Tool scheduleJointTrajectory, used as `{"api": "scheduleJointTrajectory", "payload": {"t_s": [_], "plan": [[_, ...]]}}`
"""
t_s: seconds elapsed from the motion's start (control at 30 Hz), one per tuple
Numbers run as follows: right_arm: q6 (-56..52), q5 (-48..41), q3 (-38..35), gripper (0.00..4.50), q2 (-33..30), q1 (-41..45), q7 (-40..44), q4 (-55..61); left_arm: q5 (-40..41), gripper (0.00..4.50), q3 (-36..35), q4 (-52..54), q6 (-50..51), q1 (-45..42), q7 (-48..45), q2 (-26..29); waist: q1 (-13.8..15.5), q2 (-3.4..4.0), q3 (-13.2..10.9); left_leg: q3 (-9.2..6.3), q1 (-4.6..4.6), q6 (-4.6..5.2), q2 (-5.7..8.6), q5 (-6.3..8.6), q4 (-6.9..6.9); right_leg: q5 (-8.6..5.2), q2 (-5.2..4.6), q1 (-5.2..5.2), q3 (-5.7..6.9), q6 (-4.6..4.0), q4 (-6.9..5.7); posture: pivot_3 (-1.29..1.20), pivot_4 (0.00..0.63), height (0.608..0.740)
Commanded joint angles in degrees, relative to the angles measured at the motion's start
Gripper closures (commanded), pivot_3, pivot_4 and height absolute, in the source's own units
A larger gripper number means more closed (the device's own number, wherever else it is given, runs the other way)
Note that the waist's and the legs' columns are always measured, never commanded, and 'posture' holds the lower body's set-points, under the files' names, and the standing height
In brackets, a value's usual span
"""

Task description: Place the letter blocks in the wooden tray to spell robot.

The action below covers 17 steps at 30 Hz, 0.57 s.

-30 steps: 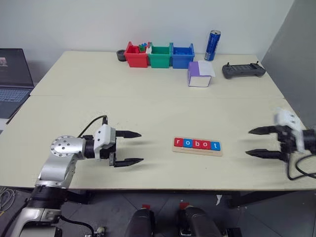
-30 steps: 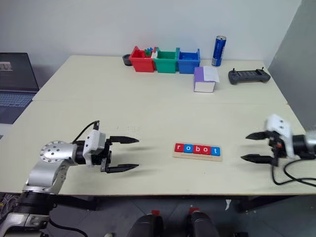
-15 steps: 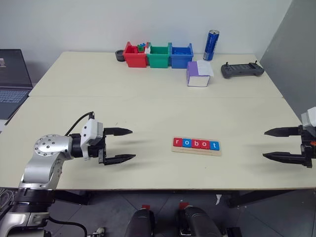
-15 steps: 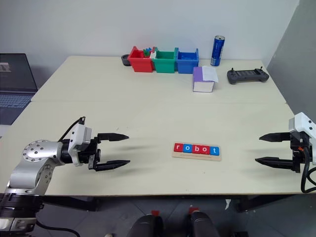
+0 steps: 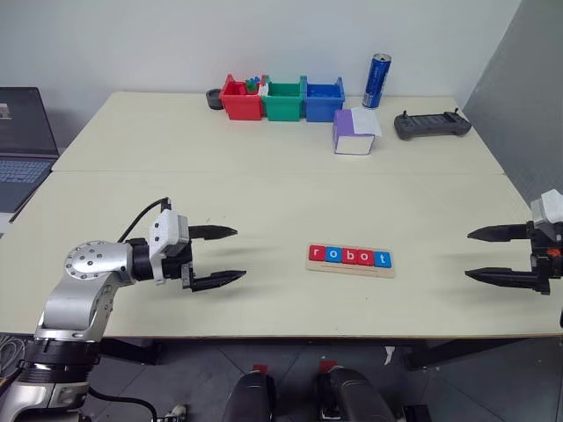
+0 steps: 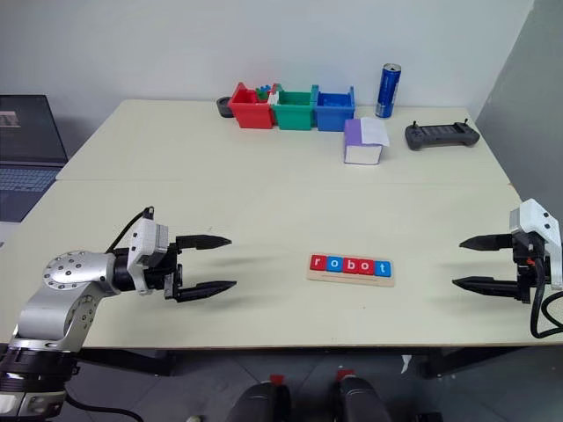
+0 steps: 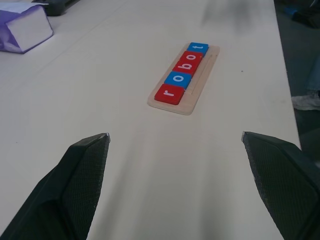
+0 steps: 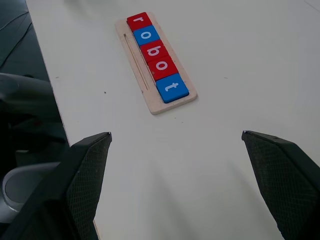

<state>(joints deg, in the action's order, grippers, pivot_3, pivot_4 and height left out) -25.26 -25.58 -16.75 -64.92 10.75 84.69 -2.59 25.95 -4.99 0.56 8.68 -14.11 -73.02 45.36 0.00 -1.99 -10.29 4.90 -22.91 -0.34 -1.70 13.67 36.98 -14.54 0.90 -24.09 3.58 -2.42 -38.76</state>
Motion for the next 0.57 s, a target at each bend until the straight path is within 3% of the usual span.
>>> {"api": "scheduleJointTrajectory", "payload": {"t_s": [0.03,0.57], "plan": [[1.17,-0.10,-0.43,0.05,-1.64,1.51,0.11,-0.02,0.04,0.00,-1.18,2.36,-0.41,0.22,0.50,0.80,0.00,0.00,0.00,0.00,0.00,0.00,0.00,0.00,0.00,0.00,0.00,0.00,0.00,0.00,0.00,0.00,0.150,0.740],[1.43,-0.25,0.33,0.05,-1.50,1.73,-0.80,0.58,-0.24,0.00,-0.82,2.33,-1.87,-1.13,-0.32,0.32,0.01,0.00,0.00,0.00,0.00,0.00,0.00,0.00,0.00,0.00,0.00,0.00,0.00,0.00,-0.01,0.00,0.150,0.740]]}}
